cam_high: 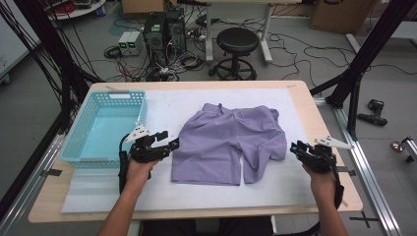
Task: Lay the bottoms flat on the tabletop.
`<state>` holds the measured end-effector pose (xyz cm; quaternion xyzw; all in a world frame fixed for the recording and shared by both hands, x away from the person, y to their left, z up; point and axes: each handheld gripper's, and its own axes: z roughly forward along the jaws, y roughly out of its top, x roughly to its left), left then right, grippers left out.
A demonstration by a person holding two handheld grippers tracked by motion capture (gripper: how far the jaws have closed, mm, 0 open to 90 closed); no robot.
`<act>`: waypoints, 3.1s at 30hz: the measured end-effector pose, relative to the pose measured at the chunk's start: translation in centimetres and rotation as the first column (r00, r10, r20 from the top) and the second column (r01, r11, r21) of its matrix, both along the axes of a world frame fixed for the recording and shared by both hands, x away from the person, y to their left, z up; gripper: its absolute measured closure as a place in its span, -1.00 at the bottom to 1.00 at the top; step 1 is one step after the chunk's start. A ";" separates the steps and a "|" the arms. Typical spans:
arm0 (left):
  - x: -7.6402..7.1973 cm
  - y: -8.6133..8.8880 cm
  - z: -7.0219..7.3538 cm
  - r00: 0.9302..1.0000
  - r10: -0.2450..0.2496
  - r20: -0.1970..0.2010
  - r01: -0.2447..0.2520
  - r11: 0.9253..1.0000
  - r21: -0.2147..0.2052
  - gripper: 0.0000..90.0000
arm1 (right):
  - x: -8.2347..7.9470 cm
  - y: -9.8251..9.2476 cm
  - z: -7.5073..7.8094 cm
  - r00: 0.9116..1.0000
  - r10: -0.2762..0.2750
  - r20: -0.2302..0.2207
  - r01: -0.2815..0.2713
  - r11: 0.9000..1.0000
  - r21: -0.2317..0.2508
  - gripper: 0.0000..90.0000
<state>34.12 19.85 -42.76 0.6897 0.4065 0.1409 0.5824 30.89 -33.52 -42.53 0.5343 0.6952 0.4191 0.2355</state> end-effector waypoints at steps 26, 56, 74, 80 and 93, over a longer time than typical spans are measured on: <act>0.0 0.6 0.4 1.000 0.013 0.014 -0.013 1.000 -0.005 -0.23 | -1.1 -0.1 4.5 0.970 0.200 -0.141 -0.217 0.969 -0.121 0.96; -0.4 0.5 0.6 0.999 0.011 0.032 -0.010 1.000 -0.019 -0.23 | 0.8 -0.1 1.0 0.993 0.110 -0.048 -0.111 0.994 -0.014 0.49; -0.5 0.7 0.6 0.999 0.015 0.033 -0.015 1.000 -0.024 -0.23 | -0.7 0.0 -0.1 0.985 0.145 -0.094 -0.151 0.987 -0.054 0.95; -0.5 0.4 0.4 1.000 0.012 0.029 -0.011 1.000 -0.025 -0.23 | -3.6 -3.4 1.2 0.987 -0.061 -0.151 0.038 0.988 -0.150 0.95; -0.4 0.5 0.3 1.000 0.017 0.020 -0.016 1.000 -0.021 -0.23 | -4.8 -2.4 1.3 0.999 -0.030 -0.024 0.026 0.988 -0.154 0.35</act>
